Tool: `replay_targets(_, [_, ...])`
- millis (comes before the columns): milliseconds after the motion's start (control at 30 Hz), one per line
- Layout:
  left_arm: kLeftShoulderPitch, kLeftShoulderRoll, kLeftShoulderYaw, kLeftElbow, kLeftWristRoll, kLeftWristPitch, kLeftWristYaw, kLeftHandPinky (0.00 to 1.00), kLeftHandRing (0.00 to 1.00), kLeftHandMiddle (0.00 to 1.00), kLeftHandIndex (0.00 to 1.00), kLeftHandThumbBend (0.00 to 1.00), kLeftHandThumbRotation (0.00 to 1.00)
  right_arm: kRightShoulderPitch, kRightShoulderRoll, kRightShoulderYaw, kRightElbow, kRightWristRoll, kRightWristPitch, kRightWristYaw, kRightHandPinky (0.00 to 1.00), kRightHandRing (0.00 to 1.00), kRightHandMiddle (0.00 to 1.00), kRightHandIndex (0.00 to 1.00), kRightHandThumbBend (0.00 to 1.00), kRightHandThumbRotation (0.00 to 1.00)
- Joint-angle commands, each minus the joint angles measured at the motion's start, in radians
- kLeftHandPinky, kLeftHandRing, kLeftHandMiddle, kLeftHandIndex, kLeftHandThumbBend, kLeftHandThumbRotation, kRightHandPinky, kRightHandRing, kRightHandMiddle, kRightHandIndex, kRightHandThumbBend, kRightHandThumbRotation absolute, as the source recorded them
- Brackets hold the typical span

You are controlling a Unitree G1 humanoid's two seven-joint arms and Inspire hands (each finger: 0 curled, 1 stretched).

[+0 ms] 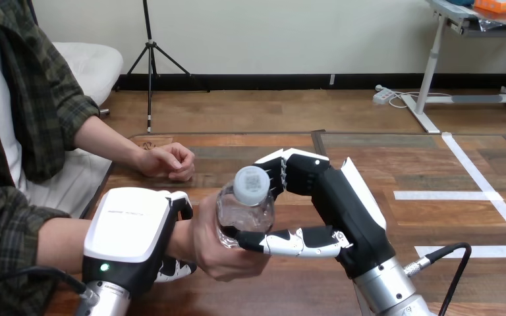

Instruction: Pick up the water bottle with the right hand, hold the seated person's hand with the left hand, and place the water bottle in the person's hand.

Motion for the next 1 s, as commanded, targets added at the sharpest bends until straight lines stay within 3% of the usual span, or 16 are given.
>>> replay_targets(0, [-0.047,0.013,0.012,-0.032,0.005,0.01,0.009,0.78,0.86,0.92,0.88,0.92,0.35,-0.023,0.002,0.053,-0.054,-0.009,-0.004,0.037,0.9,0.97,0.99,0.97,0.81,0.2])
replay_targets(133, [-0.048,0.018,0.01,-0.027,0.011,0.005,0.021,0.83,0.92,0.97,0.96,0.94,0.4,-0.023,0.001,0.052,-0.054,-0.007,-0.003,0.041,0.91,0.99,1.0,0.99,0.81,0.2])
replay_targets(367, [-0.05,0.025,0.007,-0.024,0.025,0.008,0.021,0.9,0.98,1.0,0.99,0.96,0.46,-0.022,0.0,0.048,-0.059,-0.012,0.005,0.044,0.93,1.0,1.0,1.0,0.81,0.21])
replay_targets(633, [-0.045,0.029,0.009,-0.036,0.017,0.004,0.005,0.96,1.0,1.0,1.0,0.98,0.49,-0.022,0.0,0.046,-0.061,-0.013,0.007,0.046,0.94,1.0,1.0,1.0,0.81,0.22])
replay_targets(967, [-0.046,0.03,0.008,-0.031,0.015,-0.008,0.025,0.97,1.0,1.0,1.0,0.99,0.48,-0.022,-0.002,0.046,-0.058,-0.007,0.007,0.048,0.96,1.0,1.0,1.0,0.81,0.22])
